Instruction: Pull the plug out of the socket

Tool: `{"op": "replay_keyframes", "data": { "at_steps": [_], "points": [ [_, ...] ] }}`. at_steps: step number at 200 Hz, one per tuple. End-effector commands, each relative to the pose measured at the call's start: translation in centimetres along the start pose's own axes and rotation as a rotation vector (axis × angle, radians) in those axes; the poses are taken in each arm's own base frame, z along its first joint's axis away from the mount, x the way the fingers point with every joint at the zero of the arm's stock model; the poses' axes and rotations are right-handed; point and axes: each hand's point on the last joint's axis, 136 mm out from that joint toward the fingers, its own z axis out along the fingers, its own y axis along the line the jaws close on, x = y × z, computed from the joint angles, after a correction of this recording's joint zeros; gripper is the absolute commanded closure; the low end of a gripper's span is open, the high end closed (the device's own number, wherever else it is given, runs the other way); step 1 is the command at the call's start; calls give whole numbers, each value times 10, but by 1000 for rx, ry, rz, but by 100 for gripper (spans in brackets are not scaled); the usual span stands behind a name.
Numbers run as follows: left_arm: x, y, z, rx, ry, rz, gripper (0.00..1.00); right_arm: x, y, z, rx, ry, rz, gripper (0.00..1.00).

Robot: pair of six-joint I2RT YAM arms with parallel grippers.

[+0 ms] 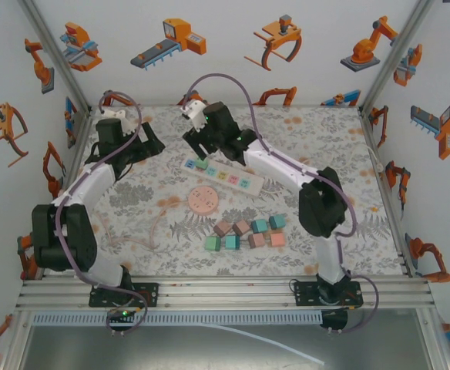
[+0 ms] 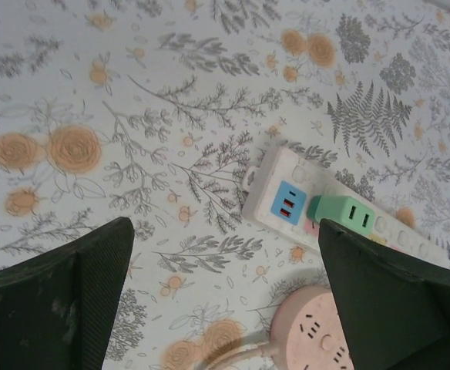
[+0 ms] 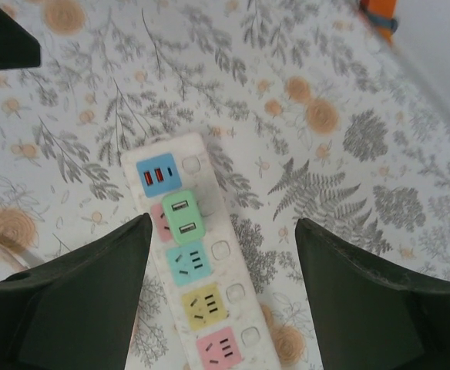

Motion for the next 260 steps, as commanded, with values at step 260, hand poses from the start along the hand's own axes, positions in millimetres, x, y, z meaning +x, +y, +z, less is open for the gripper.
{"op": "replay_keyframes", "data": {
  "at_steps": [260],
  "points": [
    [144,1,95,-204,562,-85,18,72,54,65,-285,147,5,70]
  ]
}}
